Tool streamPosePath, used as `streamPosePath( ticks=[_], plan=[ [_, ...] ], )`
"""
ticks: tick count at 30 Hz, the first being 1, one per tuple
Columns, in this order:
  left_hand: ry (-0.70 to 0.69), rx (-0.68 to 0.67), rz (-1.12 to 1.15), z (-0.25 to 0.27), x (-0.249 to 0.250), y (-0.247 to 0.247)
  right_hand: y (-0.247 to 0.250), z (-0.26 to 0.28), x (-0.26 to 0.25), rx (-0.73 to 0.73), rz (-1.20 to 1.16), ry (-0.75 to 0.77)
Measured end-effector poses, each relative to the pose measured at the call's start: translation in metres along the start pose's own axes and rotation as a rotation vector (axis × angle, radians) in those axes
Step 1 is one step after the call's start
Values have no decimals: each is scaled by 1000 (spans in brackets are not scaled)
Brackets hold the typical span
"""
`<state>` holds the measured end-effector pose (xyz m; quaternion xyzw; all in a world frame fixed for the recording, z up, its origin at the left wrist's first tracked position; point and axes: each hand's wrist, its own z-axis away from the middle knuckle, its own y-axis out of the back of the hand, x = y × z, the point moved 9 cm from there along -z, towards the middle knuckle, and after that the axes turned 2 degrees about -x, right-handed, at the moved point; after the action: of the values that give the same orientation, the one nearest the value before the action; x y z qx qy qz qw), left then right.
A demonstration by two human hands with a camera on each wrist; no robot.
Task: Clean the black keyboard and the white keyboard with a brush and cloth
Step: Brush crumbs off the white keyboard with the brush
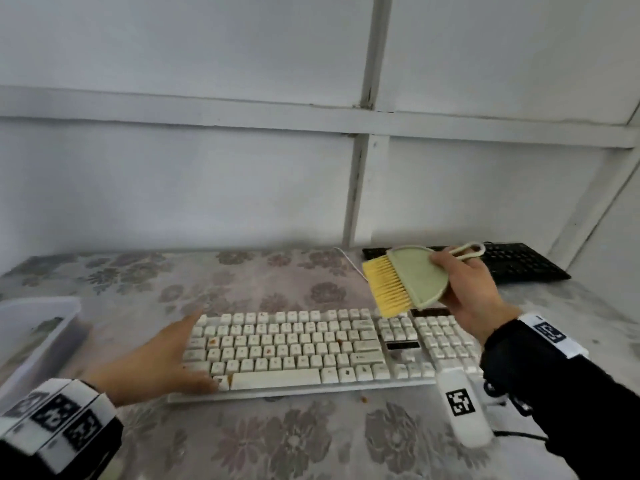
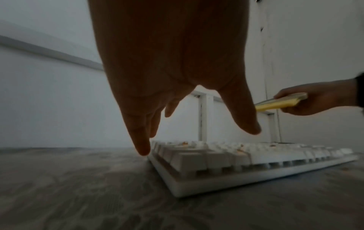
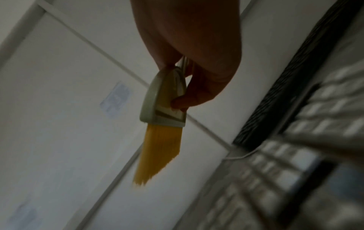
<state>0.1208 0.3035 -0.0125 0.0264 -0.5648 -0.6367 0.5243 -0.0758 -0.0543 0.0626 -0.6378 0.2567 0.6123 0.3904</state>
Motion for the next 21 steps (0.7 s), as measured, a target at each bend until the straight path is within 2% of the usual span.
streamPosePath(
  ticks=[4, 7, 10, 14, 21],
  plan=[
    [40, -32, -6, -14, -11, -8, 69, -16, 21, 113, 66, -102],
    [95, 21, -42, -21, -21, -5, 101, -23, 45, 146, 86, -212],
    [118, 74, -97, -32, -40, 0, 113, -24, 66, 133, 75, -309],
    [172, 51, -55, -43, -67, 0, 110, -24, 77, 78, -20, -364],
    [76, -97, 365, -36, -45, -14, 110, -24, 78, 67, -108, -393]
  ],
)
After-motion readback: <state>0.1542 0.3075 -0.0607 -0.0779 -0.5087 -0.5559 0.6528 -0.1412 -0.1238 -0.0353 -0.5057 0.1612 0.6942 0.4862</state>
